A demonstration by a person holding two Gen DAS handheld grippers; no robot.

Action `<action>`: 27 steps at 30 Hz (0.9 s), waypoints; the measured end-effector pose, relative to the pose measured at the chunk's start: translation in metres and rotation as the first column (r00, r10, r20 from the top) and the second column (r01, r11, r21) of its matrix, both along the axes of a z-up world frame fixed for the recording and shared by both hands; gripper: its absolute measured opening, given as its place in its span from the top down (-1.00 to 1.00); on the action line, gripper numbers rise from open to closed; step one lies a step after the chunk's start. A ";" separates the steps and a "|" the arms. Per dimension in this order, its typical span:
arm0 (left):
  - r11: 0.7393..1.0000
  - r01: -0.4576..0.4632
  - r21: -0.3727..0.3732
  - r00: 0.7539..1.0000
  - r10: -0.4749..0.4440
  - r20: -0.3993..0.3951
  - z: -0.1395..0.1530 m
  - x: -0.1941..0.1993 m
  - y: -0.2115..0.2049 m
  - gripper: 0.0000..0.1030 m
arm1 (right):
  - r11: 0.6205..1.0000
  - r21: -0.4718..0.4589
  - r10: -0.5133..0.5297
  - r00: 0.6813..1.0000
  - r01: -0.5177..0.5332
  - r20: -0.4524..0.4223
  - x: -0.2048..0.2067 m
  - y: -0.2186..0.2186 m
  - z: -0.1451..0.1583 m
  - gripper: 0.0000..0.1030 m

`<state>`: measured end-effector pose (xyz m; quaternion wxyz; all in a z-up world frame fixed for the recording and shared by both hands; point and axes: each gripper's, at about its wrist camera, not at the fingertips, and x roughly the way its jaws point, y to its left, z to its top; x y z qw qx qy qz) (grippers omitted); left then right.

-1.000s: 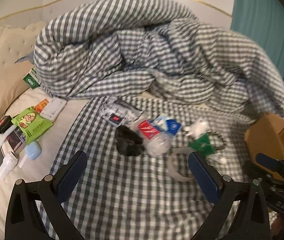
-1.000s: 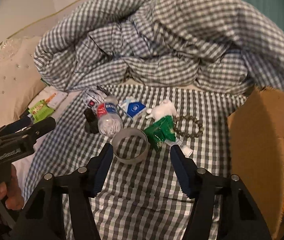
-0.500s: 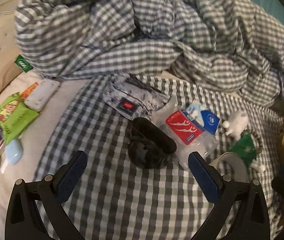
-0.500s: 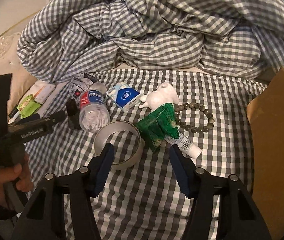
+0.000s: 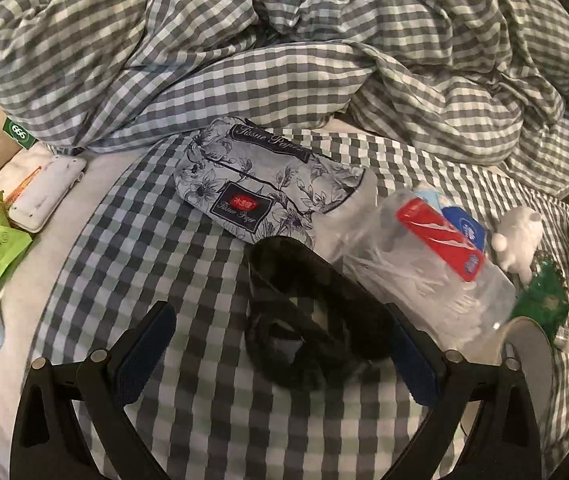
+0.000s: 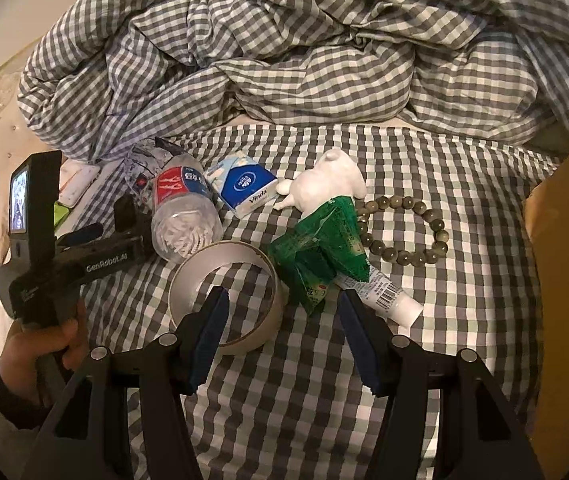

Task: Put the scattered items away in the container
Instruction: 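Grasp the black cup with the left gripper while the right gripper grasps the tape roll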

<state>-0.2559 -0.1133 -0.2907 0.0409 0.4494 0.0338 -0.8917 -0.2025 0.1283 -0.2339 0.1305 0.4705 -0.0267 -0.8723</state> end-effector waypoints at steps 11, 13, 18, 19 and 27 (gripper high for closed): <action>0.999 -0.003 0.045 0.999 0.005 -0.052 0.006 0.005 -0.004 -0.09 | 1.000 0.005 0.007 0.999 -0.008 0.048 -0.004 -0.009 -0.020 -0.23; 0.999 -0.002 0.052 0.999 0.005 -0.052 0.009 0.008 -0.006 -0.06 | 1.000 0.005 0.011 0.998 -0.011 0.055 -0.004 -0.012 -0.024 -0.23; 0.999 -0.006 0.050 0.997 0.010 -0.073 0.022 0.016 -0.011 -0.04 | 1.000 -0.004 0.027 0.997 -0.027 0.076 -0.009 -0.019 -0.035 -0.23; 0.999 -0.006 0.051 0.997 0.010 -0.078 0.024 0.018 -0.011 -0.03 | 1.000 -0.008 0.029 0.996 -0.029 0.080 -0.010 -0.020 -0.037 -0.23; 0.999 -0.013 0.048 0.995 0.017 -0.093 0.037 0.026 -0.018 0.16 | 1.000 -0.005 0.028 0.994 -0.028 0.107 -0.015 -0.020 -0.050 0.59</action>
